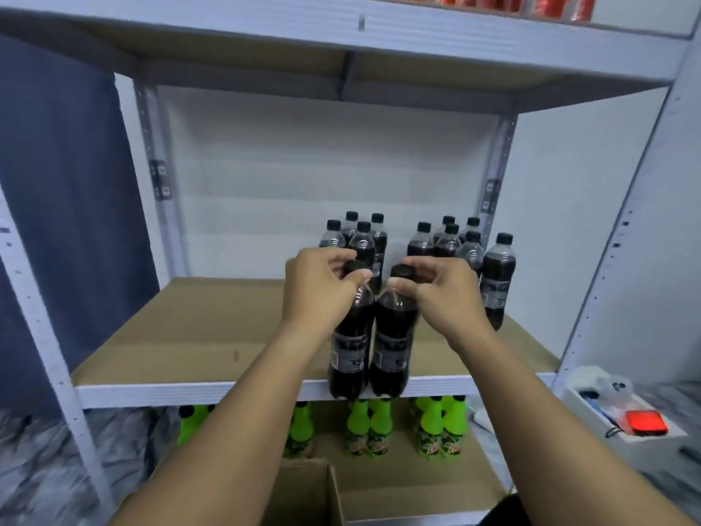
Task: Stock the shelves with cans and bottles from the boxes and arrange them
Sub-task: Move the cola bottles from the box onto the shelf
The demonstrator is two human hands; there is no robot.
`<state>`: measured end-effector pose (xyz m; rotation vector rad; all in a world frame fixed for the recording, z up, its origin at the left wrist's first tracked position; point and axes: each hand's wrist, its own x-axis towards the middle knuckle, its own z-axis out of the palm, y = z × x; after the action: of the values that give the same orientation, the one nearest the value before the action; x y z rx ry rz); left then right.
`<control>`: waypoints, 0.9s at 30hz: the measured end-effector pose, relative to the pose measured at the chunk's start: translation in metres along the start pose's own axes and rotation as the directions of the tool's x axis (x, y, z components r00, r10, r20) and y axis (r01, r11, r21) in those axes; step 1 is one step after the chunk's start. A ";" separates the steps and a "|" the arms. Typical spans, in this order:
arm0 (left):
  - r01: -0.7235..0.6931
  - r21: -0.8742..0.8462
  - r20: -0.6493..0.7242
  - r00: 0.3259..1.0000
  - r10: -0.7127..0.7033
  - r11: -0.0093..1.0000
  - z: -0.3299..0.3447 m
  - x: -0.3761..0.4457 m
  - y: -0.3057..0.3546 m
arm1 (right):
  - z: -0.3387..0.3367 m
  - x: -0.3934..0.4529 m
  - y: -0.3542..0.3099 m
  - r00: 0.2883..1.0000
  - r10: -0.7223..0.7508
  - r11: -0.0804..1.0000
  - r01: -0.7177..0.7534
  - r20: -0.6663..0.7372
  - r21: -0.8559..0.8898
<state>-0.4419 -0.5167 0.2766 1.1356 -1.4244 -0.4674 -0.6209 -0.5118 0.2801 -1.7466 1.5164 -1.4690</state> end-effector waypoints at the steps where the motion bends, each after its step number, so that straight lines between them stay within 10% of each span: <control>1: -0.016 0.000 0.002 1.000 0.016 1.000 0.006 0.008 0.004 | -0.006 0.007 -0.002 1.000 -0.001 1.000 0.001 0.000 0.004; 14: -0.019 0.031 0.114 0.993 0.016 0.999 0.070 0.055 -0.019 | -0.020 0.064 0.037 0.998 0.009 0.998 -0.013 -0.065 -0.060; 20: 0.002 -0.170 0.164 0.986 0.026 0.985 0.072 0.023 -0.051 | -0.006 0.037 0.071 0.970 0.069 0.961 -0.002 -0.231 0.277; 27: 0.073 -0.069 0.227 0.972 -0.055 0.995 0.083 -0.039 -0.128 | 0.019 -0.021 0.145 0.984 0.147 0.973 -0.125 -0.101 0.195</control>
<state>-0.4785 -0.5687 0.1324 1.0948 -1.5540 -0.7096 -0.6696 -0.5470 0.1450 -1.4427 1.4680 -1.6087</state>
